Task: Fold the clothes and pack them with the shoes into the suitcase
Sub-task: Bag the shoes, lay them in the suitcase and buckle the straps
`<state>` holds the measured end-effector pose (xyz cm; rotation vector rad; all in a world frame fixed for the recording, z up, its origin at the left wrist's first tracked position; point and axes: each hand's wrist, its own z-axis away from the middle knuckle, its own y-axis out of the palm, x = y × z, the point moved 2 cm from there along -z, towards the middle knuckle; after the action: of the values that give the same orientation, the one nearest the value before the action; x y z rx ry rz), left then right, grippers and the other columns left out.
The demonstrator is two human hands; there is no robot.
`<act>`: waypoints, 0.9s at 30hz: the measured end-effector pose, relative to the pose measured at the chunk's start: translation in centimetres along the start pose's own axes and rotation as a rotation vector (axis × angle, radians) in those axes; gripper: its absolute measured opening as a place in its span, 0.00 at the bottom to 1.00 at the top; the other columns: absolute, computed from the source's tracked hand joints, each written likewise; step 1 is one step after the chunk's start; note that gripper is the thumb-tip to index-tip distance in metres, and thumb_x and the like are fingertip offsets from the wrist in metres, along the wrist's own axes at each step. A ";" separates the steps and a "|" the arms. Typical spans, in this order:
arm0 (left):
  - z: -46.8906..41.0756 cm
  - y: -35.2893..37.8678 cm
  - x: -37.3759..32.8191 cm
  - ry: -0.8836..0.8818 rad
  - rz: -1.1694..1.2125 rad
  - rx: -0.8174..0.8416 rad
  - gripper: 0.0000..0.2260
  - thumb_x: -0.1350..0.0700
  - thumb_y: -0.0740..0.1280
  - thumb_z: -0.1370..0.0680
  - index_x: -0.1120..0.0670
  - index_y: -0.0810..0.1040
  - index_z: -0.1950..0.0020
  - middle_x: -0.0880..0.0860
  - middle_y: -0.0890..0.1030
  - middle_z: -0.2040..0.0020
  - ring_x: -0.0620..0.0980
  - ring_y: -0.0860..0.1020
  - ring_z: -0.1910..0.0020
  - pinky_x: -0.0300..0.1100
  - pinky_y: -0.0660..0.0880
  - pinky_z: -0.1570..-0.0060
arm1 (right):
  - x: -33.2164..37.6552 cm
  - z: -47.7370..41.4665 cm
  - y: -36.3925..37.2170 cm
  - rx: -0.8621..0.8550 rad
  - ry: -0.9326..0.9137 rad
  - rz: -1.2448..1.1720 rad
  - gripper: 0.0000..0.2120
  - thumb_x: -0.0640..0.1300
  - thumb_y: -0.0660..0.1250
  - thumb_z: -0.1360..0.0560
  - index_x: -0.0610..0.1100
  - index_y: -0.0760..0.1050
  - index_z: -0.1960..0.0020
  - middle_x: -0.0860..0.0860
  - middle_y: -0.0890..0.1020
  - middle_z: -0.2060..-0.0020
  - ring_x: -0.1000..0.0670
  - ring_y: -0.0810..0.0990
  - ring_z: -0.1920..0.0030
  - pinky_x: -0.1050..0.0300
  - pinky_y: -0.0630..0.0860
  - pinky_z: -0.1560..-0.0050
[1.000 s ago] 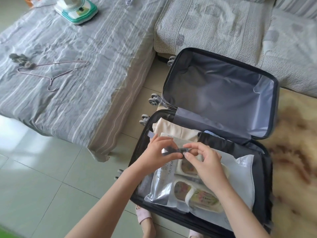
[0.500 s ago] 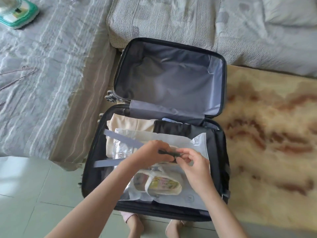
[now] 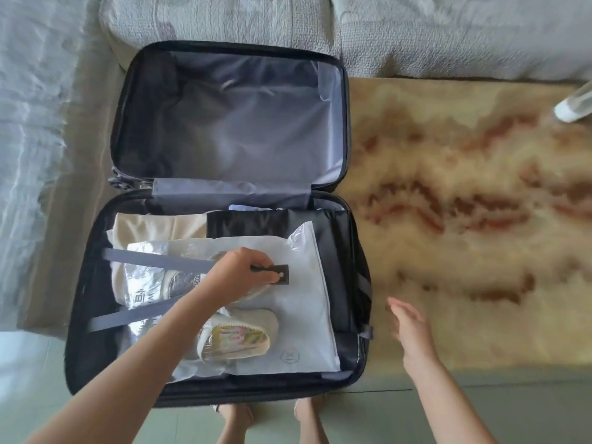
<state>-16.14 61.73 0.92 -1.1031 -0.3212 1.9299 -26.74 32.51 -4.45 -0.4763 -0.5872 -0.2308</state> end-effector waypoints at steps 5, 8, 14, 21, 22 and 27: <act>-0.3 0.4 -1.3 -0.013 -0.049 -0.009 0.07 0.54 0.73 0.28 0.47 0.78 0.65 0.45 0.75 0.69 0.42 0.71 0.71 0.31 0.65 0.71 | -3.2 -2.8 0.0 0.112 0.320 -0.161 0.15 0.43 0.56 0.18 0.39 0.73 0.36 0.43 0.79 0.48 0.41 0.78 0.50 0.52 0.74 0.59; -0.4 0.6 -1.5 -0.029 -0.054 -0.006 0.09 0.55 0.73 0.28 0.46 0.78 0.66 0.46 0.77 0.69 0.46 0.73 0.70 0.36 0.67 0.68 | -3.9 -3.8 0.1 0.146 0.368 -0.116 0.15 0.43 0.56 0.18 0.38 0.72 0.36 0.43 0.79 0.49 0.42 0.78 0.53 0.51 0.75 0.61; -0.5 1.2 -1.8 -0.024 -0.089 -0.012 0.06 0.57 0.74 0.29 0.48 0.80 0.63 0.51 0.81 0.65 0.51 0.77 0.64 0.37 0.69 0.64 | -4.6 -5.2 0.1 0.137 0.433 0.058 0.20 0.52 0.60 0.20 0.36 0.76 0.43 0.44 0.80 0.64 0.44 0.78 0.65 0.54 0.73 0.67; -0.4 1.4 -1.5 -0.030 -0.047 -0.030 0.09 0.58 0.75 0.29 0.47 0.80 0.66 0.49 0.81 0.67 0.51 0.77 0.65 0.41 0.70 0.60 | -4.5 -5.4 2.2 0.248 0.530 -0.122 0.26 0.59 0.54 0.19 0.35 0.75 0.47 0.41 0.80 0.63 0.43 0.79 0.66 0.56 0.75 0.74; -0.3 1.5 -1.5 -0.031 -0.039 -0.028 0.08 0.58 0.75 0.29 0.47 0.80 0.66 0.49 0.80 0.68 0.51 0.76 0.66 0.40 0.70 0.61 | -4.4 -5.4 2.3 0.253 0.561 -0.163 0.26 0.58 0.55 0.20 0.35 0.75 0.50 0.40 0.80 0.62 0.43 0.79 0.65 0.58 0.74 0.76; -0.1 1.6 -1.6 -0.049 -0.022 -0.028 0.06 0.59 0.74 0.29 0.50 0.82 0.64 0.51 0.82 0.66 0.48 0.75 0.66 0.37 0.69 0.63 | -4.0 -5.4 3.2 0.259 0.585 -0.275 0.23 0.55 0.64 0.23 0.37 0.75 0.40 0.40 0.80 0.45 0.40 0.79 0.45 0.44 0.77 0.45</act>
<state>-16.56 59.54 0.86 -1.0674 -0.3870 1.9410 -26.34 32.89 -11.88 -0.0610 -0.1007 -0.5269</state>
